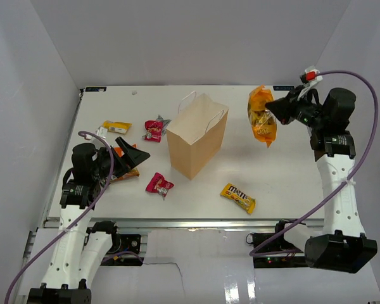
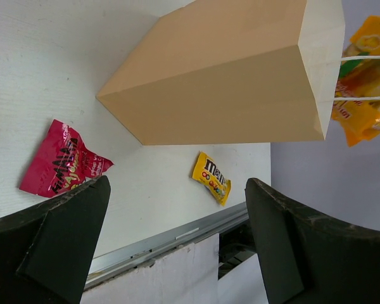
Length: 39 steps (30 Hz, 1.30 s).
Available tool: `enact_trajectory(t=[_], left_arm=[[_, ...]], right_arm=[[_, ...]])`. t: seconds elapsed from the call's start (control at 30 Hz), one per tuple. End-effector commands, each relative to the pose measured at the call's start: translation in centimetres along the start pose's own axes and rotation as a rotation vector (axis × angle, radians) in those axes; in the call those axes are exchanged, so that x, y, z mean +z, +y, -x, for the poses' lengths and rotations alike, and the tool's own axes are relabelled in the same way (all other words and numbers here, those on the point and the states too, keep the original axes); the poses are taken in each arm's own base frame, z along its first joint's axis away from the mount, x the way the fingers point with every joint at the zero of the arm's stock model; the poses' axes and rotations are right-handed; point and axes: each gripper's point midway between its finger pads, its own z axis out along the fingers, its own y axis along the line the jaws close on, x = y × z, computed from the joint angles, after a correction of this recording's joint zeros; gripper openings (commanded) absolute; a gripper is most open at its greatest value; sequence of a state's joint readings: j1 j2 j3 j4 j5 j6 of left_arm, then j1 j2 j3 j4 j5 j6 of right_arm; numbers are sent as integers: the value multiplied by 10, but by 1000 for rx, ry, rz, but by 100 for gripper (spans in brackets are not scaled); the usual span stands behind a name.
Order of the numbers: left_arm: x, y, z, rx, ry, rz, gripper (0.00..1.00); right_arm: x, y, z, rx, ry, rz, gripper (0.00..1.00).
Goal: Place the snacks into the paper bag
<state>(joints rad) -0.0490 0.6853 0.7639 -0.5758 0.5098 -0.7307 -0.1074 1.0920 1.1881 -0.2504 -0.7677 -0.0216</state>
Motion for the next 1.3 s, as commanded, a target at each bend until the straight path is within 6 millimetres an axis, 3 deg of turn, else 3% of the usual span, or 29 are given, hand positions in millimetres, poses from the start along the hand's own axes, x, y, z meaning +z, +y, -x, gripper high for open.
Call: enact_trajectory(t=[0.0, 0.07, 0.2, 0.23, 0.27, 0.3, 0.33, 0.5, 0.77, 0.93, 1.03, 1.07, 1.17, 1.27], left_arm=[[-6, -9, 1, 4, -8, -25, 98], [-6, -9, 1, 3, -6, -23, 98], [-8, -10, 1, 4, -9, -28, 98], [-8, -10, 1, 4, -9, -26, 98], [-9, -10, 1, 4, -11, -24, 98], [-10, -10, 0, 6, -15, -25, 98], [-11, -10, 0, 4, -15, -23, 98], [-14, -8, -3, -2, -23, -16, 98], [-16, -5, -6, -12, -26, -8, 98], [-17, -4, -7, -11, -26, -6, 98], [-16, -2, -9, -17, -25, -1, 98], [-16, -1, -10, -18, -23, 1, 98], [-14, 0, -9, -16, -17, 4, 98], [-12, 0, -9, -8, -11, 6, 98]], right_arm=[[-5, 37, 114, -166, -268, 55, 8], [-3, 42, 145, -200, -322, 35, 8], [15, 81, 189, -214, -399, 109, 8], [26, 79, 192, -198, -398, 105, 8], [24, 88, 210, -216, -434, 118, 8], [30, 102, 215, -215, -443, 153, 8], [42, 100, 215, -204, -435, 155, 8], [58, 143, 233, -225, -476, 249, 8], [97, 178, 208, -199, -432, 303, 8], [111, 173, 193, -164, -401, 262, 8], [109, 169, 192, -134, -428, 235, 8], [116, 166, 176, -116, -397, 227, 8], [120, 164, 158, -66, -385, 199, 8], [120, 165, 151, -43, -396, 172, 8]])
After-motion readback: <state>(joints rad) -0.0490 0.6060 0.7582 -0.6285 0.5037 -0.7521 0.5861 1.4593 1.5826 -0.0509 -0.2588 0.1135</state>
